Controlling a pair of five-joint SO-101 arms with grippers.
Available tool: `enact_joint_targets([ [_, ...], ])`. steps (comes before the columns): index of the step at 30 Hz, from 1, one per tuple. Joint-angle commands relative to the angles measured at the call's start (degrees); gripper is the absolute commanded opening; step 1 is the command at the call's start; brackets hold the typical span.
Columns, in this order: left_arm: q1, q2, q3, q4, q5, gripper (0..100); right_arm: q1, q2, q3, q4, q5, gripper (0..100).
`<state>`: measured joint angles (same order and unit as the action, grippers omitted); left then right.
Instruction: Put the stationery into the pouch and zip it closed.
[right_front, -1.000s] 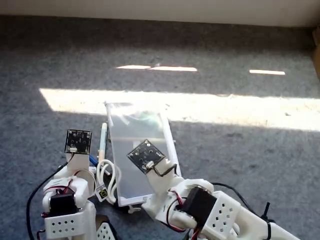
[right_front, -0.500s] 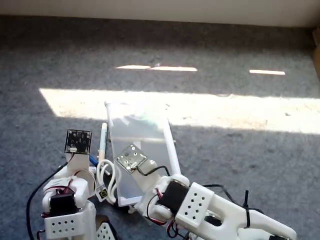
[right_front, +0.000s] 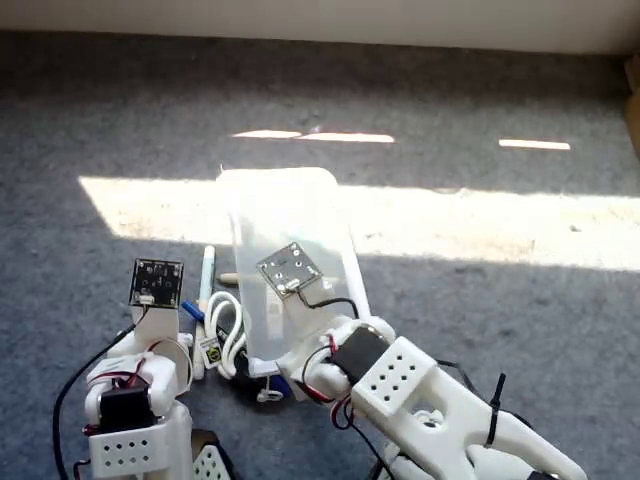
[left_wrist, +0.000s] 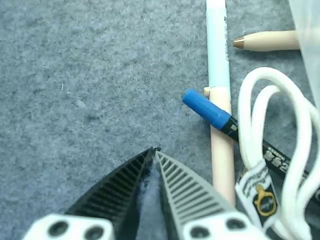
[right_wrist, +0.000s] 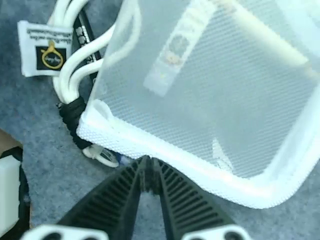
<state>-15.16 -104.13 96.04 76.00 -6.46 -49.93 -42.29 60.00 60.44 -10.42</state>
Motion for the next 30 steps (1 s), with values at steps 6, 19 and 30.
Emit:
enact_joint_targets([
  [6,-0.22,-0.57,1.1,0.26,-0.26,1,11.03,0.13,1.01,-9.98,8.44,0.4],
  [19,-0.22,-0.57,1.1,0.26,-0.26,1,3.56,-5.23,0.22,3.3,8.35,0.4],
  [30,-0.22,-0.57,1.1,0.26,-0.26,1,-5.05,-9.27,0.31,10.68,1.93,0.4],
])
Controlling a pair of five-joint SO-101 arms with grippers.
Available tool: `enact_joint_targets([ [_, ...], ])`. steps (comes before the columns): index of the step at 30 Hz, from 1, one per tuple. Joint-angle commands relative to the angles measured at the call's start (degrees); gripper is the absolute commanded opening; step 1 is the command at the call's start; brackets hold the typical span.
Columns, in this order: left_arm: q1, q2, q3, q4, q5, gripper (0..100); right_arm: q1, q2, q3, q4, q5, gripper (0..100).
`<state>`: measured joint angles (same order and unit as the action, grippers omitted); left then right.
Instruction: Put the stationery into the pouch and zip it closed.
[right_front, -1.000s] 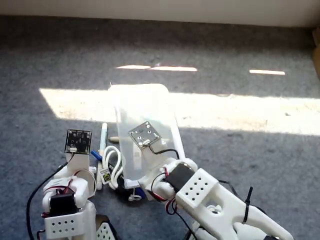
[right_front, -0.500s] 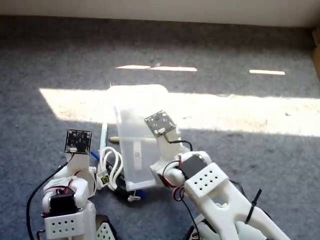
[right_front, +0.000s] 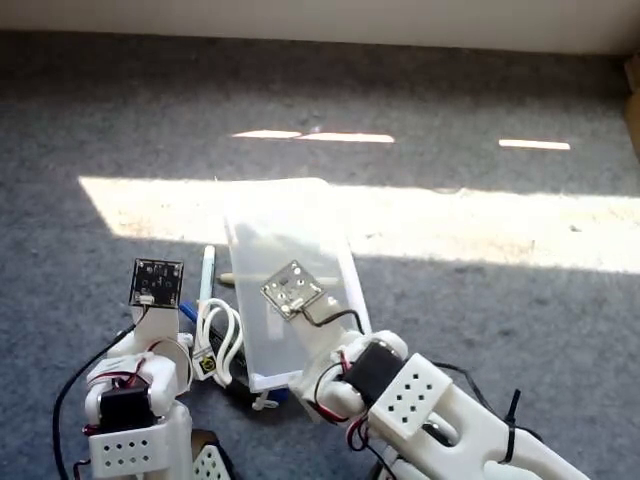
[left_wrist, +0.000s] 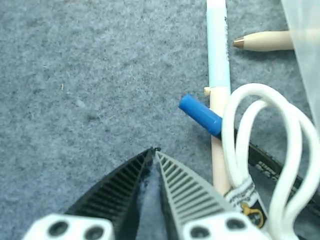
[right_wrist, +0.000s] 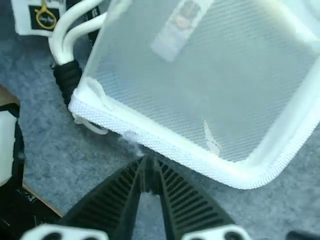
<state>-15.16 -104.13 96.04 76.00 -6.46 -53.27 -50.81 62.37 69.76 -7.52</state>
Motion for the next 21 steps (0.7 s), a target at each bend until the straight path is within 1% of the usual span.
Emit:
enact_joint_targets([
  [1,-0.22,-0.57,1.1,0.26,-0.26,1,-2.07,0.04,-2.07,1.27,-0.97,0.4],
  [3,-0.22,-0.57,1.1,0.26,-0.26,1,-2.24,2.51,-2.07,0.4,-0.97,0.4],
  [11,-0.22,-0.57,1.1,0.26,-0.26,1,-1.01,13.85,-0.04,-9.89,-0.88,0.4],
  [16,-0.22,-0.57,1.1,0.26,-0.26,1,7.78,15.16,-0.13,-13.85,-0.44,0.4],
  [19,-0.22,-0.57,1.1,0.26,-0.26,1,13.23,15.69,-1.27,-18.59,-0.44,0.4],
  [21,-0.22,-0.57,1.1,0.26,-0.26,1,15.6,15.78,-1.45,-22.29,-0.44,0.4],
])
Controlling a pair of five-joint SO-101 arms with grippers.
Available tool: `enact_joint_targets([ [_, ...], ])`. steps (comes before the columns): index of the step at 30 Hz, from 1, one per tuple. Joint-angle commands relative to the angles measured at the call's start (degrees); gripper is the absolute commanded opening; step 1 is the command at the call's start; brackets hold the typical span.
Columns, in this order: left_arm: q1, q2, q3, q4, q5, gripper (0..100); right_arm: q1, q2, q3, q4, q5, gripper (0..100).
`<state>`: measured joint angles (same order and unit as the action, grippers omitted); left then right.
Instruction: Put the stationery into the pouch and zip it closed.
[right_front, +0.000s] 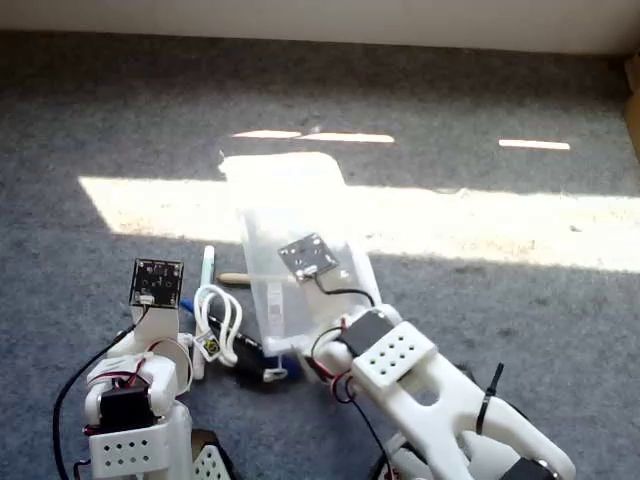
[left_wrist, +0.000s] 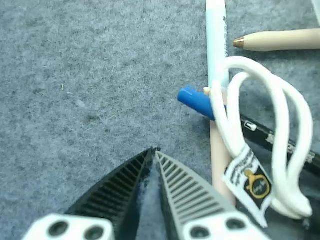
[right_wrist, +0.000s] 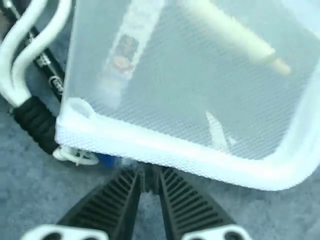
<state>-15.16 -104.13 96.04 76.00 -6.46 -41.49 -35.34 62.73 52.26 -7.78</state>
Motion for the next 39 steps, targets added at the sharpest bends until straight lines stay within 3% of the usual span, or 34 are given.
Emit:
enact_joint_targets([
  [1,-0.22,-0.57,1.1,0.26,-0.26,1,4.88,0.31,-1.89,-6.46,-0.18,0.4],
  [9,-0.22,-0.57,1.1,0.26,-0.26,1,9.54,0.31,-2.33,-16.84,-0.18,0.4],
  [19,-0.22,-0.57,1.1,0.26,-0.26,1,9.27,-4.35,-2.24,-15.69,-0.18,0.4],
  [24,-0.22,-0.57,1.1,0.26,-0.26,1,4.97,-13.14,-1.54,-15.16,-0.53,0.4],
  [27,-0.22,-0.57,1.1,0.26,-0.26,1,1.1,-16.48,-1.27,-8.57,-0.7,0.6],
  [35,-0.22,-0.57,1.1,0.26,-0.26,1,-3.65,-16.92,-4.09,-0.04,-6.33,14.5],
  [39,-0.22,-0.57,1.1,0.26,-0.26,1,-7.43,-16.92,-4.0,-0.48,-6.68,14.7],
])
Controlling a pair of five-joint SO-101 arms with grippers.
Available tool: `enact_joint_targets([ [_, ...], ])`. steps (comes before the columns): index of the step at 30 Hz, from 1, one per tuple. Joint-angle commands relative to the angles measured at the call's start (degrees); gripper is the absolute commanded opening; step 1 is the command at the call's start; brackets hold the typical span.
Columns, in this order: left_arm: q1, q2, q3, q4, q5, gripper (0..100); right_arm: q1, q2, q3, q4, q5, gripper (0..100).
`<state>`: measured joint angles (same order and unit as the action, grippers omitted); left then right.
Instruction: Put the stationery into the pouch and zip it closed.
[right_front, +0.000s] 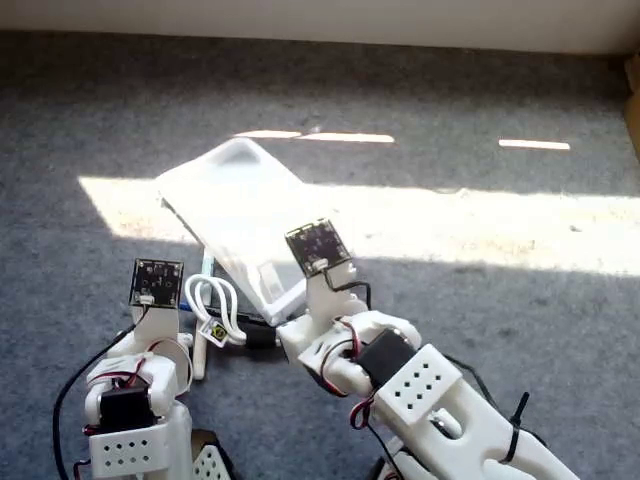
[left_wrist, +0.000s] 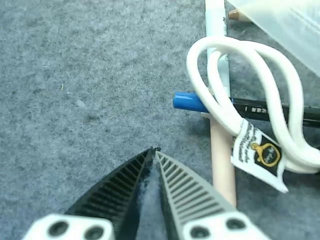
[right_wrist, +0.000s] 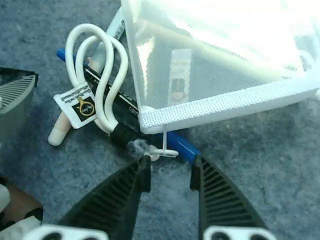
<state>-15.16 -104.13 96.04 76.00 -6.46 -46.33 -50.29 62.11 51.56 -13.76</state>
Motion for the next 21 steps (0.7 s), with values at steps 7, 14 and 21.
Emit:
enact_joint_targets([
  [7,-0.22,-0.57,1.1,0.26,-0.26,1,-4.44,1.1,-3.65,-3.21,-0.79,14.7],
  [14,-0.22,-0.57,1.1,0.26,-0.26,1,-4.0,13.85,-4.79,-7.16,-0.79,14.6],
  [21,-0.22,-0.57,1.1,0.26,-0.26,1,-0.22,18.42,-6.37,-10.77,-0.79,14.6],
])
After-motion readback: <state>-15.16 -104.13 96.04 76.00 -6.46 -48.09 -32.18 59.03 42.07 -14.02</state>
